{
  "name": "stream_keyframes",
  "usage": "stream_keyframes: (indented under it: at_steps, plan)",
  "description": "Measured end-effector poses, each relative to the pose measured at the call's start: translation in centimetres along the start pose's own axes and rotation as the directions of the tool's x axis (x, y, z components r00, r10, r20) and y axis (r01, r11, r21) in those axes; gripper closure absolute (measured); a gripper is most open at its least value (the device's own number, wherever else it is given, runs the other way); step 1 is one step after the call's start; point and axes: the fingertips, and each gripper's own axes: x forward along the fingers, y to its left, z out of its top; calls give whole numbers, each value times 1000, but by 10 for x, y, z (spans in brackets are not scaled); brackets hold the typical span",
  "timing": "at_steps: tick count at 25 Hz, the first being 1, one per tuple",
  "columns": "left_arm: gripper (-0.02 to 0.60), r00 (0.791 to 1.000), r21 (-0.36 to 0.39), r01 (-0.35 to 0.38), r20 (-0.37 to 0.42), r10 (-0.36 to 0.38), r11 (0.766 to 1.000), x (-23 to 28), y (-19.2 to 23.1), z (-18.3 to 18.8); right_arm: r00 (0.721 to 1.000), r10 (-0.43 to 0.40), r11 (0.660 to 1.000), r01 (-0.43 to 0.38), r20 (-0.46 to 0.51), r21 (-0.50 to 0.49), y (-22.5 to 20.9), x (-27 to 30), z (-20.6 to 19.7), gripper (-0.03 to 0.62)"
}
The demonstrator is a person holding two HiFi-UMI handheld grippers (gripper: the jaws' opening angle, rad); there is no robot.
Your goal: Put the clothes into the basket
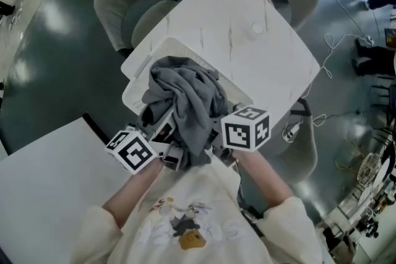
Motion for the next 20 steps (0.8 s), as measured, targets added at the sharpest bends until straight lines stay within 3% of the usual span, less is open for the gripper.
stream_keyframes:
  at_steps: [14,20]
  plan:
    - [91,990,10,-138,-43,138,990,23,52,-6,995,-84,995,87,-62,47,-47,35,-9,350]
    - [91,972,12,-219,-82,219,976,25,72,-9,989,-108,991,116,-104,67,-65,46,-16,343]
